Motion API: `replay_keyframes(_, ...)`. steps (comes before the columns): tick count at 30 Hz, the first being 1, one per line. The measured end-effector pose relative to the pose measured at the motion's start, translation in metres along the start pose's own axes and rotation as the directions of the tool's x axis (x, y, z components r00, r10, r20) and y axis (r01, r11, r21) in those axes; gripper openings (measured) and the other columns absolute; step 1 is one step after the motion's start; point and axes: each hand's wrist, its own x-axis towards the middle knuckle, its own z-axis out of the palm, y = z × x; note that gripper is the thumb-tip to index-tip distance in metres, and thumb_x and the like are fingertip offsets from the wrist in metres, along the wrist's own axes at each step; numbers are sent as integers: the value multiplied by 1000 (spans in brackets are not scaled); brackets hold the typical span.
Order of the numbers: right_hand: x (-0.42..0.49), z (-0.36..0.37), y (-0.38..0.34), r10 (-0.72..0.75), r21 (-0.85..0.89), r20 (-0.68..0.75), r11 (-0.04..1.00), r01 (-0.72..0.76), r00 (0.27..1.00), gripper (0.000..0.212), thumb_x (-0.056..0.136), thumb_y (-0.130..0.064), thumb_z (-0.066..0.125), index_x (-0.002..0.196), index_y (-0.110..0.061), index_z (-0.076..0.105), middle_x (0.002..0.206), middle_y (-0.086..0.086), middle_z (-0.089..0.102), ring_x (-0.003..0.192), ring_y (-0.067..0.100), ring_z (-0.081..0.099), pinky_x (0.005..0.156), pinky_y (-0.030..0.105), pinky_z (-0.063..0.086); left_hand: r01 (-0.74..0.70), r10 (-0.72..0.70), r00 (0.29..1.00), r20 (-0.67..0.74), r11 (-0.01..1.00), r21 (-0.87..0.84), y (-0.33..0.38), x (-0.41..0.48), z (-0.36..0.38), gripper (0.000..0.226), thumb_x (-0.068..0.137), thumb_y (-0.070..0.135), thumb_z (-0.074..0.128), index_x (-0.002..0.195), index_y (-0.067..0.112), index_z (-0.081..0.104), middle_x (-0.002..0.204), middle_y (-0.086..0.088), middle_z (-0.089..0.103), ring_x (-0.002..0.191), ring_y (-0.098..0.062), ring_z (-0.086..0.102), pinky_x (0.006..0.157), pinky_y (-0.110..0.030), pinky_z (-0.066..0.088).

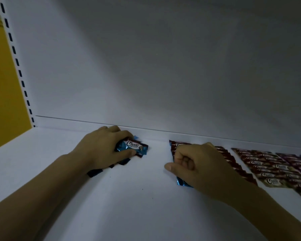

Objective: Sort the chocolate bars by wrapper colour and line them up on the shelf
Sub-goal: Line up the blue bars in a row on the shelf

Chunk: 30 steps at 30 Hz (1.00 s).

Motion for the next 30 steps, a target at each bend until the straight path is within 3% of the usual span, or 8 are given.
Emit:
replay_keyframes(5, -4, 16, -8, -46, 3, -31, 999, 46, 998, 35, 81, -62, 48, 100, -35, 60, 95, -20, 59, 90, -1, 51, 90, 24, 35, 47, -47, 972, -228, 999, -6, -5, -2, -1, 33, 89, 58, 44, 108, 37, 60, 86, 14, 62, 72, -10, 52, 54, -25, 35)
replay_keyframes(9, -5, 19, -10, -73, -17, 11, 997, 73, 997, 33, 88, -56, 49, 110, -34, 60, 111, -19, 58, 105, -1, 47, 103, 25, 28, 76, -84, 943, -321, 996, -36, -6, -1, -5, 29, 91, 51, 46, 98, 30, 64, 77, 10, 65, 63, -13, 50, 49, -23, 32)
replay_keyframes(16, -6, 18, 1, -8, -144, 136, 989, 27, 991, 47, 94, -56, 32, 137, -37, 37, 141, -25, 36, 130, -8, 28, 110, 13, 7, 49, -131, 878, -460, 981, -185, 3, 2, -19, 27, 94, 44, 48, 93, 22, 64, 63, 5, 62, 53, -15, 57, 51, -31, 47)
replay_keyframes(19, -5, 13, -8, -59, -46, 35, 997, 60, 998, 39, 88, -59, 37, 122, -42, 47, 121, -30, 48, 114, -12, 41, 108, 19, 21, 20, -298, 862, -411, 829, -559, 16, 2, -31, 26, 90, 49, 49, 84, 27, 62, 59, 10, 62, 52, -7, 58, 50, -25, 47)
replay_keyframes(21, -4, 11, -15, -28, 215, -94, 976, 48, 995, 46, 76, -65, 39, 116, -44, 49, 104, -30, 54, 97, -12, 52, 93, 18, 41, -14, -342, 891, -298, 636, -772, 32, 2, -39, 25, 88, 47, 51, 83, 25, 62, 59, 11, 64, 51, -3, 57, 48, -20, 45)
replay_keyframes(23, 0, 8, -20, 73, 456, -178, 890, 17, 981, 58, 68, -68, 41, 123, -49, 41, 104, -27, 55, 92, -11, 56, 74, 10, 49, -22, -264, 944, -198, 548, -836, 51, 1, -40, 28, 86, 45, 52, 81, 20, 62, 57, 10, 63, 48, -1, 55, 45, -14, 42)
replay_keyframes(26, 7, -2, -16, 174, 647, -246, 762, 28, 953, 63, 69, -61, 51, 129, -46, 40, 106, -28, 54, 90, -16, 57, 66, 1, 45, -25, -68, 995, -72, 537, -843, 82, -1, -34, 27, 82, 48, 51, 75, 23, 60, 54, 11, 61, 45, -1, 54, 43, -13, 41)
replay_keyframes(30, 6, -11, -5, 172, 683, -272, 728, 64, 947, 10, 85, -18, 65, 93, -23, 68, 83, -8, 72, 76, 6, 68, 64, 15, 53, -56, 34, 998, -44, 573, -818, 102, -8, -17, 28, 83, 50, 49, 69, 28, 59, 54, 17, 59, 45, 2, 53, 45, -11, 41)
